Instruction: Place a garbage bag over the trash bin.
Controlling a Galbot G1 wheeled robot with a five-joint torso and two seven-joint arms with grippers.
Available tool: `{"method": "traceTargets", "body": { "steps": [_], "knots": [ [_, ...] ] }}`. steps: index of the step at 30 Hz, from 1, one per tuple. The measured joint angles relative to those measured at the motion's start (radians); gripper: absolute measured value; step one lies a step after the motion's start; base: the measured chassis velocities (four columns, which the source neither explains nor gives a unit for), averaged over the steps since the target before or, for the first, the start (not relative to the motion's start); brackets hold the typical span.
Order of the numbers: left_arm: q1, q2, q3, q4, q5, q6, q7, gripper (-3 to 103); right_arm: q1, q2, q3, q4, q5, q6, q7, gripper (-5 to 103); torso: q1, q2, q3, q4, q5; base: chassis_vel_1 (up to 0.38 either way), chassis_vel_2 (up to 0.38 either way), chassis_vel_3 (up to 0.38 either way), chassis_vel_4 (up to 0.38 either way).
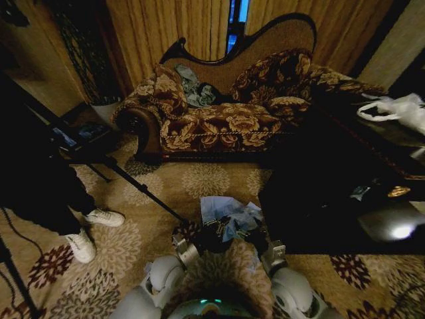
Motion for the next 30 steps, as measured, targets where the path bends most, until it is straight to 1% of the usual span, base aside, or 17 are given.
{"method": "traceTargets", "body": {
  "steps": [1, 2, 3, 4, 5, 6, 7, 8, 9, 10, 11, 12, 14, 20, 25, 30],
  "knots": [
    [0.000, 0.000, 0.001, -0.001, 0.000, 0.000, 0.001, 0, 0.001, 0.000, -0.002, -0.002, 0.014, -0.009, 0.005, 74, 0.000, 0.000, 0.000, 0.0000, 0.0000, 0.000, 0.000, 0.000, 0.000],
    [0.000, 0.000, 0.001, -0.001, 0.000, 0.000, 0.001, 0, 0.001, 0.000, -0.002, -0.002, 0.014, -0.009, 0.005, 74, 0.000, 0.000, 0.000, 0.0000, 0.0000, 0.000, 0.000, 0.000, 0.000],
    [0.000, -0.001, 0.001, -0.002, 0.000, 0.000, 0.002, 0, 0.002, 0.001, -0.003, -0.002, 0.027, -0.017, 0.009, 70, 0.000, 0.000, 0.000, 0.0000, 0.0000, 0.000, 0.000, 0.000, 0.000],
    [0.000, -0.001, 0.001, -0.003, 0.000, 0.000, 0.003, 0, 0.004, 0.001, -0.005, -0.003, 0.049, -0.025, 0.019, 75, 0.000, 0.000, 0.000, 0.0000, 0.0000, 0.000, 0.000, 0.000, 0.000],
    [0.000, -0.001, 0.001, -0.003, 0.000, 0.000, 0.003, 0, 0.004, 0.001, -0.005, -0.003, 0.049, -0.025, 0.019, 75, 0.000, 0.000, 0.000, 0.0000, 0.0000, 0.000, 0.000, 0.000, 0.000],
    [0.000, -0.002, 0.002, -0.004, 0.000, -0.001, 0.004, 0, 0.006, 0.001, -0.009, -0.003, 0.067, -0.031, 0.030, 80, 0.000, 0.000, 0.000, 0.0000, 0.0000, 0.000, 0.000, 0.000, 0.000],
    [0.000, -0.002, 0.002, -0.004, 0.000, -0.002, 0.005, 0, 0.009, 0.003, -0.012, -0.003, 0.086, -0.035, 0.039, 80, 0.000, 0.000, 0.000, 0.0000, 0.0000, 0.000, 0.000, 0.000, 0.000],
    [0.001, -0.002, 0.002, -0.005, 0.000, -0.003, 0.008, 0, 0.013, 0.007, -0.015, -0.003, 0.113, -0.042, 0.050, 90, 0.000, 0.000, 0.000, 0.0000, 0.0000, 0.000, 0.000, 0.000, 0.000],
    [0.001, -0.002, 0.002, -0.005, 0.000, -0.003, 0.008, 0, 0.013, 0.007, -0.015, -0.003, 0.113, -0.042, 0.050, 90, 0.000, 0.000, 0.000, 0.0000, 0.0000, 0.000, 0.000, 0.000, 0.000],
    [0.002, -0.001, 0.001, -0.007, 0.000, -0.004, 0.010, 0, 0.017, 0.011, -0.018, -0.003, 0.137, -0.049, 0.057, 95, 0.000, 0.000, 0.000, 0.0000, 0.0000, 0.000, 0.000, 0.000, 0.000],
    [0.002, -0.001, 0.001, -0.007, 0.000, -0.005, 0.013, 0, 0.022, 0.014, -0.020, -0.002, 0.155, -0.054, 0.062, 95, 0.000, 0.000, 0.000, 0.0000, 0.0000, 0.000, 0.000, 0.000, 0.000],
    [0.003, 0.000, 0.000, -0.008, 0.000, -0.006, 0.020, 0, 0.027, 0.018, -0.025, -0.001, 0.175, -0.058, 0.065, 99, 0.000, 0.000, 0.000, 0.0000, 0.0000, 0.000, 0.000, 0.000, 0.000],
    [0.003, 0.000, 0.000, -0.008, 0.000, -0.007, 0.022, 0, 0.030, 0.020, -0.027, -0.001, 0.181, -0.059, 0.066, 100, 0.000, 0.000, 0.000, 0.0000, 0.0000, 0.000, 0.000, 0.000, 0.000],
    [0.006, -0.003, 0.003, -0.006, 0.003, -0.021, 0.054, 0, 0.054, 0.040, -0.041, -0.021, 0.196, -0.055, 0.062, 100, 0.000, 0.000, 0.000, 0.0000, -0.0001, 0.000, 0.000, 0.000, 0.000],
    [0.007, -0.002, 0.003, 0.000, 0.003, -0.031, 0.075, 0, 0.066, 0.055, -0.046, -0.039, 0.196, -0.039, 0.050, 100, 0.000, 0.000, 0.000, 0.0000, -0.0001, 0.000, 0.000, 0.000, 0.000],
    [0.000, -0.002, 0.005, 0.007, -0.002, -0.037, 0.092, 0, 0.085, 0.078, -0.052, -0.055, 0.222, -0.014, 0.042, 100, 0.000, 0.000, 0.000, 0.0000, -0.0001, 0.000, 0.000, 0.000, 0.000]
  ]
}}
